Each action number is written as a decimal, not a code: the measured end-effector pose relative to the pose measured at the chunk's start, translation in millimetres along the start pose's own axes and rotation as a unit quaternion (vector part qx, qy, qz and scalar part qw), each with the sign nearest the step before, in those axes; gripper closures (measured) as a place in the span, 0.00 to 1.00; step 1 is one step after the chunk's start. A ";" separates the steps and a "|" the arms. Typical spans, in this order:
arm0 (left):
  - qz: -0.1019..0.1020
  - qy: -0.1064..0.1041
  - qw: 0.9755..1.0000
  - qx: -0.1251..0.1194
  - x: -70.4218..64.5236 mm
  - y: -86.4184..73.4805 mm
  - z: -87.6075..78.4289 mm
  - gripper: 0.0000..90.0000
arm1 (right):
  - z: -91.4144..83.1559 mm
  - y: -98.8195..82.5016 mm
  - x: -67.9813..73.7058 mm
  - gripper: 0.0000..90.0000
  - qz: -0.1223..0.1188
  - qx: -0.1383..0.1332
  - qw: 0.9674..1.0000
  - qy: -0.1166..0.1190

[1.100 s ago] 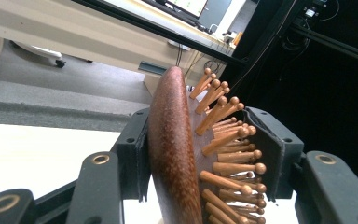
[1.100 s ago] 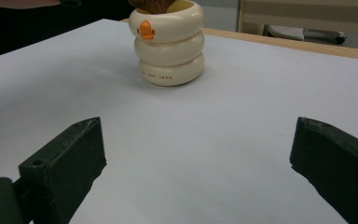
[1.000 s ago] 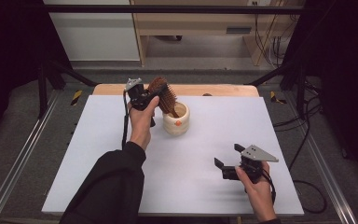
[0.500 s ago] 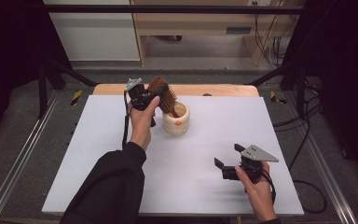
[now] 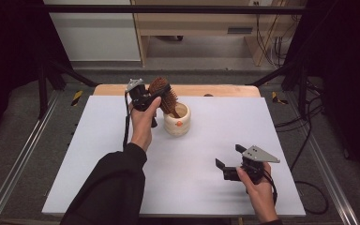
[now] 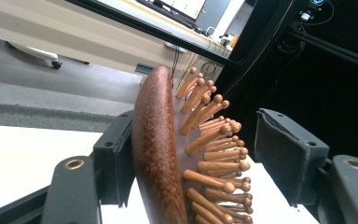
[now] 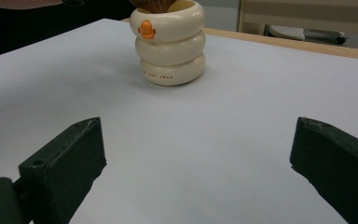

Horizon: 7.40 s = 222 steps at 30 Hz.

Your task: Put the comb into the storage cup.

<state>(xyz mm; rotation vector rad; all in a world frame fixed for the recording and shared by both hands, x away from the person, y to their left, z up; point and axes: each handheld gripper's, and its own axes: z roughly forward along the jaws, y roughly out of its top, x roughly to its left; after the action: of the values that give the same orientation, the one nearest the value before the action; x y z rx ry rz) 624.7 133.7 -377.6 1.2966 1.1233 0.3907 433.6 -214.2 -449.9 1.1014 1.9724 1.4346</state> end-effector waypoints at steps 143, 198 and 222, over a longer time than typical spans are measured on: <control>0.110 -0.009 0.994 -0.007 -23.1 21.7 -89.6 0.04 | 8.0 -1.1 11.4 0.04 -0.023 0.015 1.000 0.006; 0.140 0.003 0.990 -0.001 -2.6 20.4 -188.7 0.03 | -6.0 1.2 7.2 0.04 -0.019 -0.001 1.000 -0.001; 0.150 0.013 0.988 -0.012 12.7 30.9 -216.4 0.03 | -10.2 0.1 -0.2 0.04 -0.013 -0.012 1.000 -0.011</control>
<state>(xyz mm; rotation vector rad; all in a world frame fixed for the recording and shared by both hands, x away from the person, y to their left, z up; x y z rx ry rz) 463.3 273.0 -327.6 1.4475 0.9415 0.6431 426.1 -220.1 -446.2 1.0721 1.9431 1.4229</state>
